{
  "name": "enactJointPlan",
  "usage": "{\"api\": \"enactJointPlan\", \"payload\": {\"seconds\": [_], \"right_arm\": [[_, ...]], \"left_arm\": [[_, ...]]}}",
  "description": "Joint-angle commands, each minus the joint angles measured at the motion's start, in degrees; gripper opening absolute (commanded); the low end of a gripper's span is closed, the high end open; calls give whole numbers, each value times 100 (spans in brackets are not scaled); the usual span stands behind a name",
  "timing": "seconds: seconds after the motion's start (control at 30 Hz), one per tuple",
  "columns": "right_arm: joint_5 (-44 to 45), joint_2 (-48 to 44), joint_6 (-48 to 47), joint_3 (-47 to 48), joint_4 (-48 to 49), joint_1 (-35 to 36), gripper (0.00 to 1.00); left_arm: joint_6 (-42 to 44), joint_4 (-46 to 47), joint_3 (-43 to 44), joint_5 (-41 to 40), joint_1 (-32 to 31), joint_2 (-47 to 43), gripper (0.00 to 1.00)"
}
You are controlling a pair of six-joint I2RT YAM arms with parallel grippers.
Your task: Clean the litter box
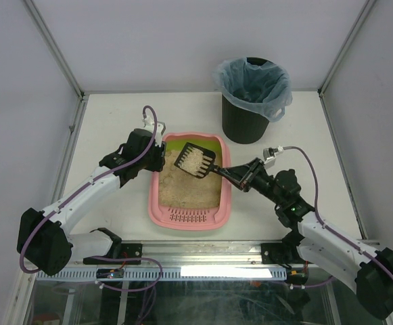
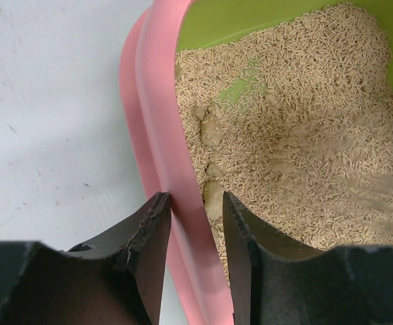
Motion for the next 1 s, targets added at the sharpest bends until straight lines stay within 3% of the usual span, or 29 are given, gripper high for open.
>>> {"api": "enactJointPlan", "payload": {"seconds": [0.0, 0.07, 0.17, 0.3, 0.4, 0.43, 0.53, 0.63, 0.7, 0.77, 0.87, 0.97], "right_arm": [[-382, -138, -213, 196, 272, -50, 0], [-839, 209, -566, 553, 60, -60, 0], [205, -330, 249, -206, 469, -132, 0], [-1259, 435, -588, 649, 253, -138, 0], [-26, -164, 86, 39, 175, -243, 0], [20, -198, 115, -50, 376, -240, 0], [-1332, 508, -682, 750, 5, -237, 0], [-333, -5, -132, 200, -14, -321, 0], [-467, -39, -216, 183, 200, -321, 0], [-1461, 516, -820, 807, -212, -316, 0], [-458, 9, -482, 419, -428, -336, 0], [-930, 304, -1140, 1022, -1168, -272, 0]], "left_arm": [[-11, 196, 9, 356, -68, -44, 36], [-13, 200, 7, 375, -70, -41, 36], [0, 199, 47, 382, -65, -10, 36], [-6, 199, 2, 353, -74, -37, 36], [3, 195, 46, 356, -74, -9, 36], [-4, 199, 26, 343, -70, -13, 36], [-6, 199, -9, 327, -74, -30, 37], [5, 199, 68, 334, -73, 22, 37], [-1, 191, 32, 318, -76, 30, 37], [-9, 195, 6, 312, -72, 13, 37], [3, 191, 69, 328, -73, 50, 37], [3, 182, 27, 303, -73, 59, 37]]}}
